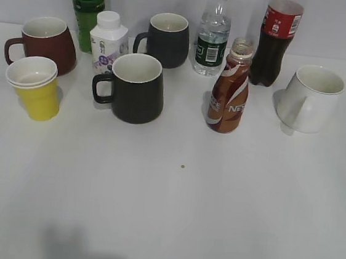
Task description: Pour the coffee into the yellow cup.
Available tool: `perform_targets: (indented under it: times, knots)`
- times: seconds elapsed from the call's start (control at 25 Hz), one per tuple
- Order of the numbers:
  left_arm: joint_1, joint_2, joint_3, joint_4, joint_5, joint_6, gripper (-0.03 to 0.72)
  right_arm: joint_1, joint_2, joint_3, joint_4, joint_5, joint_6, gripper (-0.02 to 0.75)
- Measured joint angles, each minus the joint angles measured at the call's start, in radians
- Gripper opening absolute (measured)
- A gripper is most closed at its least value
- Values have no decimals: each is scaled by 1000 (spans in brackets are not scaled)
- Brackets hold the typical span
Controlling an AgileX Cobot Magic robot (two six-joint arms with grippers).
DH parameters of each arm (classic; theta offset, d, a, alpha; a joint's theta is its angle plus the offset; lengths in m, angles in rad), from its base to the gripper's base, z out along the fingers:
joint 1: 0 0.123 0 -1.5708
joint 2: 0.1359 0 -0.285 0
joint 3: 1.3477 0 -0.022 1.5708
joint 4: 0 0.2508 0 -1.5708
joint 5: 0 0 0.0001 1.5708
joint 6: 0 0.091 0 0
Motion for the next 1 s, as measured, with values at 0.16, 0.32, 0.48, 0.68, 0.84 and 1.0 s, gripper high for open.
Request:
perform_targets:
  times: [0.16,0.32,0.48,0.68,0.84,1.0]
  knots:
    - [0,72,7,42,-212,0,240,0,39,-10,84,-181,1,588]
    - [0,194,58,39,-433,0,240,0,140,10,164,-415,0,588]
    - [0,369,125,32,-635,0,240,1,289,39,176,-565,0,588]
    - [0,640,163,-34,-891,0,247,58,486,50,183,-719,0,588]
    - [0,890,164,-94,-1076,0,303,80,666,50,183,-855,-19,588]
    - [-7,1063,165,-109,-1221,0,457,80,856,51,181,-977,-25,588]
